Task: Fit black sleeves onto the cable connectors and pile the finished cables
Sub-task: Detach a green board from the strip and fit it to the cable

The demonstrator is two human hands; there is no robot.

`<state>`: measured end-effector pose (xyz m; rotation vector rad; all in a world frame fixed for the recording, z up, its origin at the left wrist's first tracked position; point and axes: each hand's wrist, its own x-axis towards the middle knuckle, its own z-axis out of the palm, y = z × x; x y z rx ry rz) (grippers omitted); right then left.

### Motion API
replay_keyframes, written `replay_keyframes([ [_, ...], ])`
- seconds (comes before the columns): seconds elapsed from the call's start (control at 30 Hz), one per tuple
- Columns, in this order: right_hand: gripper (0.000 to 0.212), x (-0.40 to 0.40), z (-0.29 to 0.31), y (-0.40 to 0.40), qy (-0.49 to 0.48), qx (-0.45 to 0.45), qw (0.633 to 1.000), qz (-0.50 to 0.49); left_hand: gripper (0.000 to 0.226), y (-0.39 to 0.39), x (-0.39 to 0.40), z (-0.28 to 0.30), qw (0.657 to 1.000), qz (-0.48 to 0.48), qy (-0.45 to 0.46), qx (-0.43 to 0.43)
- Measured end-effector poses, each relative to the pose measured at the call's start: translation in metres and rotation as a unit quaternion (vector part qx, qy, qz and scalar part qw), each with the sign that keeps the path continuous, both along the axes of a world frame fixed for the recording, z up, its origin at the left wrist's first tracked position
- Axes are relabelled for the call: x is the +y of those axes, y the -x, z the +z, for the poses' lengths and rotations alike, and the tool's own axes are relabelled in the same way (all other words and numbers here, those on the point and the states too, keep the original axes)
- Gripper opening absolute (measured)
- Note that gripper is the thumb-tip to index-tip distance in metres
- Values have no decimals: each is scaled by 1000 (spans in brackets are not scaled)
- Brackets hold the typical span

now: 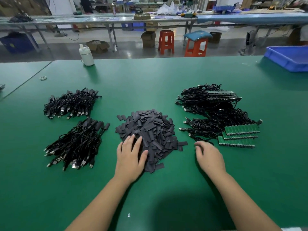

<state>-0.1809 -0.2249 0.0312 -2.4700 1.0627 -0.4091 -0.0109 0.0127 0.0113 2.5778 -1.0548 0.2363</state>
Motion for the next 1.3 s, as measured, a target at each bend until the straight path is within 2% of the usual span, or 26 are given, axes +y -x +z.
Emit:
replay_keyframes([
  [0.1,26,-37,24,10,90,-56,994,-28,60,3,-1,-9,1000,3,-5,-21],
  [0.17,32,-69,37,17,165,-40,985,-42,59,3,-3,-10,1000,6,-2,-26],
  [0.23,46,-99,45,22,202,31,977,-55,59,3,-3,-10,1000,12,2,-27],
  [0.33,67,-134,48,29,198,212,955,-57,58,4,-2,-11,999,20,-3,-28],
  [0.37,70,-141,47,32,185,266,945,-45,58,4,-2,-12,999,24,-5,-26],
  [0.43,72,-150,43,36,172,311,935,-15,57,3,-3,-13,999,31,-9,-27],
  [0.57,65,-159,43,41,207,309,928,23,56,4,-4,-14,998,41,-19,-37],
  [0.67,61,-165,49,43,180,312,932,39,56,4,-4,-15,998,41,-13,-44],
  [0.83,69,-169,50,39,168,360,916,54,55,3,-4,-15,998,37,-4,-47],
  [0.93,75,-167,50,35,151,350,924,42,54,4,-4,-16,998,34,-4,-47],
  [1.07,85,-166,56,28,197,356,911,64,52,3,-3,-17,998,28,3,-48],
  [1.3,86,-180,86,12,174,324,923,117,53,3,-4,-19,999,27,2,-45],
])
